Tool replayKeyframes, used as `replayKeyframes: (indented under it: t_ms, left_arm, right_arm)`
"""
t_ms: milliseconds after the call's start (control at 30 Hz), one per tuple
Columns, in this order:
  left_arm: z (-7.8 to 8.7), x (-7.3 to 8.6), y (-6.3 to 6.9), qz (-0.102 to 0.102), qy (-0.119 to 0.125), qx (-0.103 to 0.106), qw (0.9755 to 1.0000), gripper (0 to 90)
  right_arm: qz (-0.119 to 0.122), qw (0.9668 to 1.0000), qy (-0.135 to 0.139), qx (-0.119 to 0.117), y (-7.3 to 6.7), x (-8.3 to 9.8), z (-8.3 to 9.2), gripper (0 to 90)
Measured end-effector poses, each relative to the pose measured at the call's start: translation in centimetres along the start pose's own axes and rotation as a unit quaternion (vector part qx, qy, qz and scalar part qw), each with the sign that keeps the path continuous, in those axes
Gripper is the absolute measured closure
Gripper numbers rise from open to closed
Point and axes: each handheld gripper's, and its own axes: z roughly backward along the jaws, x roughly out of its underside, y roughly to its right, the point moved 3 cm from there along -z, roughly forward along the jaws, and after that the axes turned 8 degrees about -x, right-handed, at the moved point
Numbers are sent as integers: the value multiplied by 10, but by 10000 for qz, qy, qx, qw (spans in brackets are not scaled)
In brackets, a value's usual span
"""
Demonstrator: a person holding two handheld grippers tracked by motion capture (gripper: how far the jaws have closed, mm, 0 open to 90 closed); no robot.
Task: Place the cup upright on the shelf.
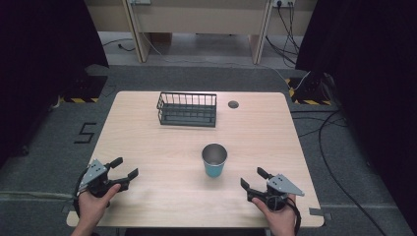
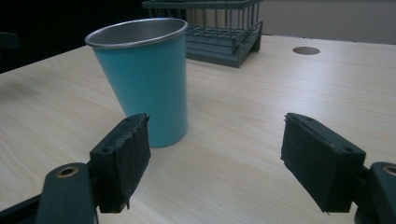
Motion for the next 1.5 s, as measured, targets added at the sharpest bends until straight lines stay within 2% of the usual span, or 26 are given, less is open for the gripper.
replayKeyframes:
  t_ms: [633,1133,1500]
  left_arm:
    - [0,0,0,-1,4,11,10000,176]
    - [0,0,0,14,13,22,10000,176]
    - [0,0,0,13,13,36,10000,176]
  right_arm:
    - [223,9985,-185,-474,-21,-9,-37,226]
    - [272,9966,-294,-725,-25,-15,-66,198]
    - [281,9962,-310,-763,-26,-21,-84,167]
